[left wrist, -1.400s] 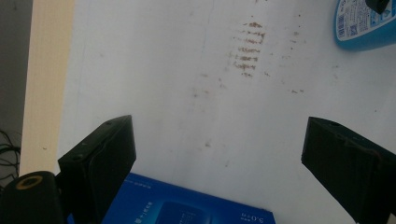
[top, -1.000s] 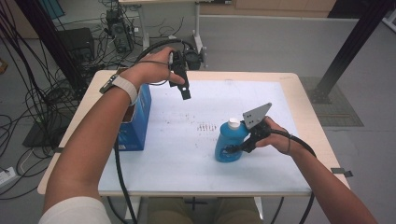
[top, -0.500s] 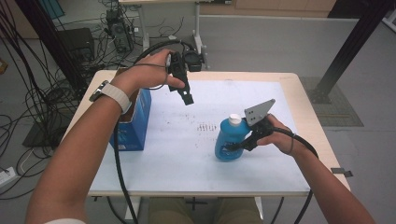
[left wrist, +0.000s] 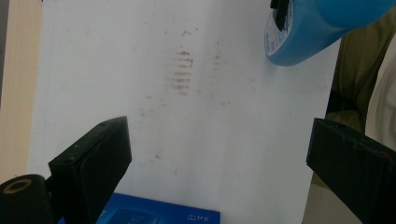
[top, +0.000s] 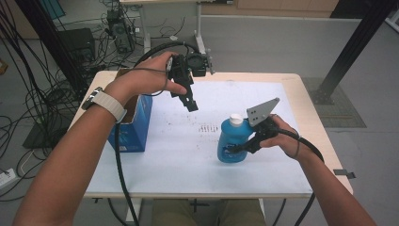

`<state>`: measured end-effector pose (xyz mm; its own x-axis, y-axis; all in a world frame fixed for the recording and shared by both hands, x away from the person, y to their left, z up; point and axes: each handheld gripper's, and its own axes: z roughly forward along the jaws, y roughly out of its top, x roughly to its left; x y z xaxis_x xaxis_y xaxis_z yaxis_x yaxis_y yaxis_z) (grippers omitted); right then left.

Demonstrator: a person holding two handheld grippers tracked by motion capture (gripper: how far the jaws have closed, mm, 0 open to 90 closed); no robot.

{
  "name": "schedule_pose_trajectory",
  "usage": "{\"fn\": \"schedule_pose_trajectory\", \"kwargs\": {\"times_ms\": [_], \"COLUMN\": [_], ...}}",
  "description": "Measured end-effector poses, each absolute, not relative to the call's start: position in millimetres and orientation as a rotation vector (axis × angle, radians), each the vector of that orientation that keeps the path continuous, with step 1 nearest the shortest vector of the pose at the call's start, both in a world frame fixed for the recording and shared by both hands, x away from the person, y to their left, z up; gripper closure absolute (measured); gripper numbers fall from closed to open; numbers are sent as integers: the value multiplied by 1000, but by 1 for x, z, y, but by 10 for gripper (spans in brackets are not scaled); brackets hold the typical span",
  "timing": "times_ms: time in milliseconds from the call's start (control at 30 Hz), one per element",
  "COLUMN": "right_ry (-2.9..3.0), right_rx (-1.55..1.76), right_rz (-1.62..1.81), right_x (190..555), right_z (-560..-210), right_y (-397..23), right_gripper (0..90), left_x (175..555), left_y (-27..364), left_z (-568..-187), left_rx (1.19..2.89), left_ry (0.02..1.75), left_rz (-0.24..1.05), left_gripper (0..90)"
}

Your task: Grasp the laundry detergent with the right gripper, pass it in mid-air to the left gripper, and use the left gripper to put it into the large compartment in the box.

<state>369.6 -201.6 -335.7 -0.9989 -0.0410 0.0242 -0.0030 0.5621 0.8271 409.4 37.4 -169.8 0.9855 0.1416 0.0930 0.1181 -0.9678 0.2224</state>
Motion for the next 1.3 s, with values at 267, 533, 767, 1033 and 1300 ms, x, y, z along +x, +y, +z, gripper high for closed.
{"fn": "schedule_pose_trajectory", "kwargs": {"times_ms": [267, 533, 767, 1033, 1300], "right_ry": [-2746, -2768, -2769, -2769, -2761], "right_rx": [-6, -17, -21, -28, -18], "right_rz": [-1440, -1438, -1441, -1454, -1452], "right_x": [368, 369, 370, 374, 378], "right_z": [-327, -318, -313, -311, -308], "right_y": [-199, -197, -194, -191, -183], "right_gripper": [434, 435, 435, 435, 435], "left_x": [402, 392, 384, 378, 376], "left_y": [34, 26, 16, 8, 3], "left_z": [-166, -161, -158, -157, -154], "left_rx": [2905, 2904, 2901, 2912, 2894], "left_ry": [148, 79, 44, 43, 39], "left_rz": [135, 111, 99, 81, 87], "left_gripper": [67, 51, 48, 47, 46]}}
